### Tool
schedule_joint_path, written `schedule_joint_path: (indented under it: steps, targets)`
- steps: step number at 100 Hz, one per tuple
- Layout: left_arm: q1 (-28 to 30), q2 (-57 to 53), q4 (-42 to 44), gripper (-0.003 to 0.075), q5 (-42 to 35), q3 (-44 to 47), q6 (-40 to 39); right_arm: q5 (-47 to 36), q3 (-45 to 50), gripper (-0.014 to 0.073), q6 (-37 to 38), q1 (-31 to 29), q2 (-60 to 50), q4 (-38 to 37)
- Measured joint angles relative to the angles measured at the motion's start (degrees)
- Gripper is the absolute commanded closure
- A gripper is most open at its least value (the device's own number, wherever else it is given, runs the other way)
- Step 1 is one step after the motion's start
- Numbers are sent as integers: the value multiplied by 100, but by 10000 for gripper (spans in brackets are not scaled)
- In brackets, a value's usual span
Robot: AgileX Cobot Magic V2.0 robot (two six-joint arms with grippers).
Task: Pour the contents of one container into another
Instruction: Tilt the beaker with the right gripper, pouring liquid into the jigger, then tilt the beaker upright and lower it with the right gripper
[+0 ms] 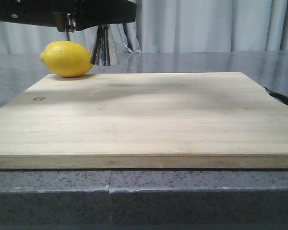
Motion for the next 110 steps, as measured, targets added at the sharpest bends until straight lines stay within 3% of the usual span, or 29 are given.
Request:
schedule_joint_path:
  steps: [41, 78, 92, 110]
  targets:
    - [0, 0, 0, 493, 0, 0, 0, 333, 0, 302, 0, -73, 0, 2640]
    - [0, 0, 11, 493, 0, 0, 0, 464, 311, 302, 0, -1135, -320, 5435]
    - [0, 0, 21, 493, 0, 0, 0, 37, 1027, 302, 0, -1477, -540, 6096]
    - [0, 0, 19, 493, 0, 0, 0, -1254, 2202, 302, 0, -1659, -756, 6868]
